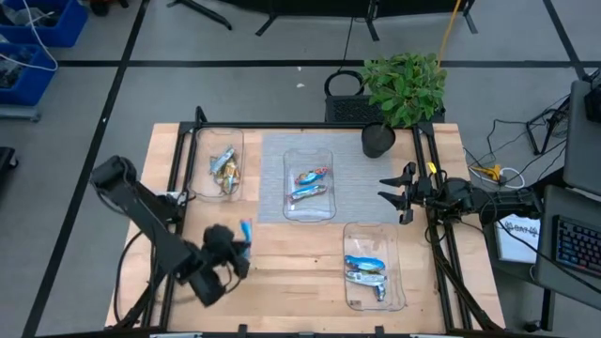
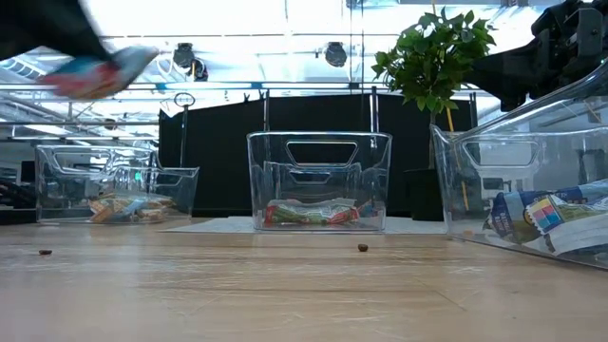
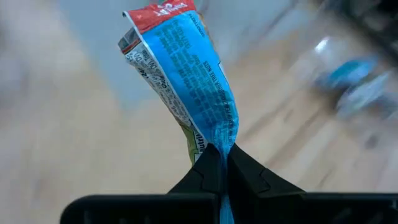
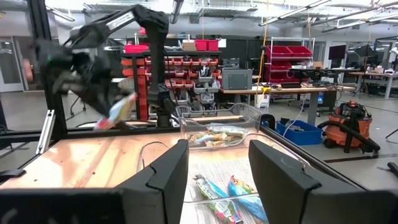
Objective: Pick and place Granola Bars by type
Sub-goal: Put the red granola bar into the top right transparent bin
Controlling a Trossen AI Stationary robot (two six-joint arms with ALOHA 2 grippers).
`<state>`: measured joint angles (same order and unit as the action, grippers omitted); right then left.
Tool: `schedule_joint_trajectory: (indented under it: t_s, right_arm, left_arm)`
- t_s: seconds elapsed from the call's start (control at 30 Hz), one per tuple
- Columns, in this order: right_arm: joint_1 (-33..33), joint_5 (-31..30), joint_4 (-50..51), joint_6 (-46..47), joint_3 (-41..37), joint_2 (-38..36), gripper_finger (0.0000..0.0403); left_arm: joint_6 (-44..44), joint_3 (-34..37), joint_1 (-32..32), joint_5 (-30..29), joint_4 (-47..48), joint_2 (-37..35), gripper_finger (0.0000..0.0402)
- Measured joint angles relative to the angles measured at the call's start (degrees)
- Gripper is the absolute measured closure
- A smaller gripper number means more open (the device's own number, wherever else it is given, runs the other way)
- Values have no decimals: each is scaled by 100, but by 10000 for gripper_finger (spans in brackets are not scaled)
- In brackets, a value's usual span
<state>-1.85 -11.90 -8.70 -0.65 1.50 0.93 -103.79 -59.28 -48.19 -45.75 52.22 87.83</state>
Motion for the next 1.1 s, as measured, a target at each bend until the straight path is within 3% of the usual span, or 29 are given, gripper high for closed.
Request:
schedule_joint_trajectory:
  t_s: [0.1,0.43,0.73,0.87,1.1]
  right_arm:
    - [-1,-1,-1,-1,1,2,243]
    - [0,0,0,1,0,-1,243]
    - [-1,1,-1,1,0,-1,243]
    - [-2,-1,-1,1,2,-1,243]
    - [0,0,-1,-2,0,-1,243]
  left_arm:
    - [1274,-33,434,-455,-162,-440,392]
    - [6224,-40,1900,-513,-1999,-1261,392]
    - [8715,31,2814,-466,-3017,-1296,393]
    - [9459,164,3503,275,-3560,-1294,393]
    - [10954,752,4792,2697,-5939,-1294,393]
